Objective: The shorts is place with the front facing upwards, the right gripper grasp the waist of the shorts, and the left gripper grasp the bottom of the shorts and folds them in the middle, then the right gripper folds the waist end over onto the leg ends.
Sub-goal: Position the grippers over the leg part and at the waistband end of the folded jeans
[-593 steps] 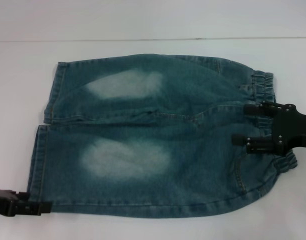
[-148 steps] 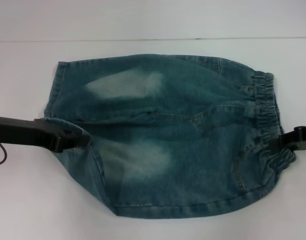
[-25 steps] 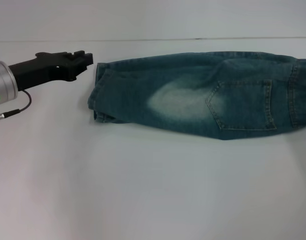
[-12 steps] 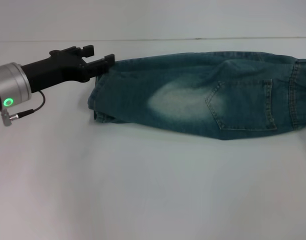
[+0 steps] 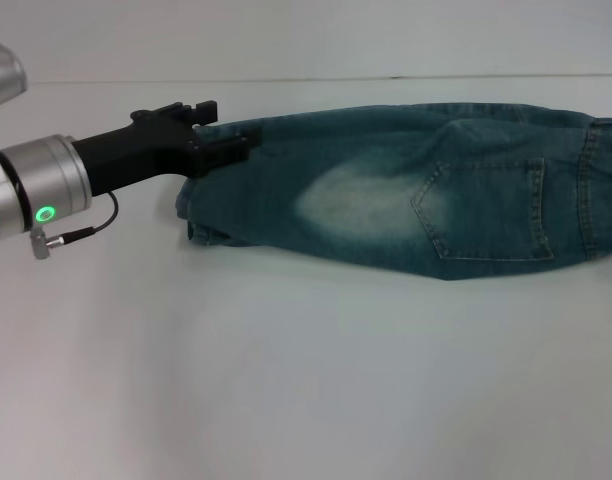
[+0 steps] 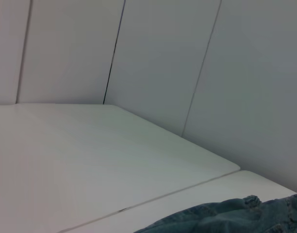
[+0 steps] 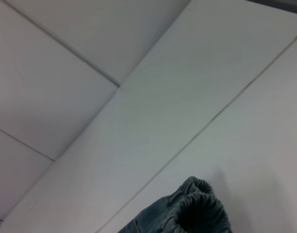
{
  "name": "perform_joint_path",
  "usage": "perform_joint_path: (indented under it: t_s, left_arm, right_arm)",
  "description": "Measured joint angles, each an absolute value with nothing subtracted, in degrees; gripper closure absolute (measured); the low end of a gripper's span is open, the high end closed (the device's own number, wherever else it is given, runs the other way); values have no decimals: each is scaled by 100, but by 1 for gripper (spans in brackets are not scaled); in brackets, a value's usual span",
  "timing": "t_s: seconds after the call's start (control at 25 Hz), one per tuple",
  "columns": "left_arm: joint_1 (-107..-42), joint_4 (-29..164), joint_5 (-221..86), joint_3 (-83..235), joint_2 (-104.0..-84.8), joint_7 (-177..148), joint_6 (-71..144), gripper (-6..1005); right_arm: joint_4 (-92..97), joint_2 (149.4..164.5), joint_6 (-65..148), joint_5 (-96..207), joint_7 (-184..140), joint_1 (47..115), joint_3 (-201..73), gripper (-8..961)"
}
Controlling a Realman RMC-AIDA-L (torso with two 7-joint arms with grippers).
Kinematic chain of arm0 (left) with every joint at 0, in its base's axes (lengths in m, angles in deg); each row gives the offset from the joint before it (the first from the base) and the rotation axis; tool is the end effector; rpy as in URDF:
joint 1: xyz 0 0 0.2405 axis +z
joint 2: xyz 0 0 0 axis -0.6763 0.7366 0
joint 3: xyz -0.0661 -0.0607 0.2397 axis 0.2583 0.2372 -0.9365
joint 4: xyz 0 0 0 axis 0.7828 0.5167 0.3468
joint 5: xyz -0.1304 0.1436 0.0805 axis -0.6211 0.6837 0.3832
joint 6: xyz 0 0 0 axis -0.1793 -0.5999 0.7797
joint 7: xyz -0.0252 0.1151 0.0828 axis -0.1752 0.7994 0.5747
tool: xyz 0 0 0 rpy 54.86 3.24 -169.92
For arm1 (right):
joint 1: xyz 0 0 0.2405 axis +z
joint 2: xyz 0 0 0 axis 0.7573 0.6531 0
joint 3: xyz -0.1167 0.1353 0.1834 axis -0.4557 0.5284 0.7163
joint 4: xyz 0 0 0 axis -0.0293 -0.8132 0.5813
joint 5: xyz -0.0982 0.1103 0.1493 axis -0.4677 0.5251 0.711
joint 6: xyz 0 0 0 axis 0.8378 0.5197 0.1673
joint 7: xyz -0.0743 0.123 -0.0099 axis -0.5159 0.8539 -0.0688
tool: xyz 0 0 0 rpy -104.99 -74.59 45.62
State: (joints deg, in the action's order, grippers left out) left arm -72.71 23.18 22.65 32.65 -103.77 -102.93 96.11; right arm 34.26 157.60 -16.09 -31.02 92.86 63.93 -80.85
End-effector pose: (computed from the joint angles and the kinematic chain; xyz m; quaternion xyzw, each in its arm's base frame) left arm -0.2293 0.3809 -0.0068 -0.8838 -0.2755 -0.2751 0.2594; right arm 0.4168 0.2888 0.1094 -0.5599 0.6344 0.3791 0.3746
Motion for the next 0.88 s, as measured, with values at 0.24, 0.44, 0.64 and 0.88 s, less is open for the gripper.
perform_joint_path:
  t_s: [0.24, 0.44, 0.64, 0.88]
  left_arm:
    - [-7304, 2321, 2190, 3045, -10387, -10289, 9482, 233]
    - [-7314, 2336, 2131, 3024, -10393, -10195, 9480, 233]
    - [-7280, 2339, 1999, 2968, -10399, -10133, 9477, 234]
    - [-7268, 2340, 1978, 2956, -10401, -10125, 9471, 234]
  right_arm:
    - [3418, 15833, -1269, -3390, 9204, 6765, -8093, 19]
    - [3415, 15842, -1086, -3455, 9198, 6914, -8107, 19]
    - [3412, 15842, -818, -3470, 9200, 7007, -8231, 20]
    - [3354, 15828, -481, -3475, 9202, 7136, -8412, 20]
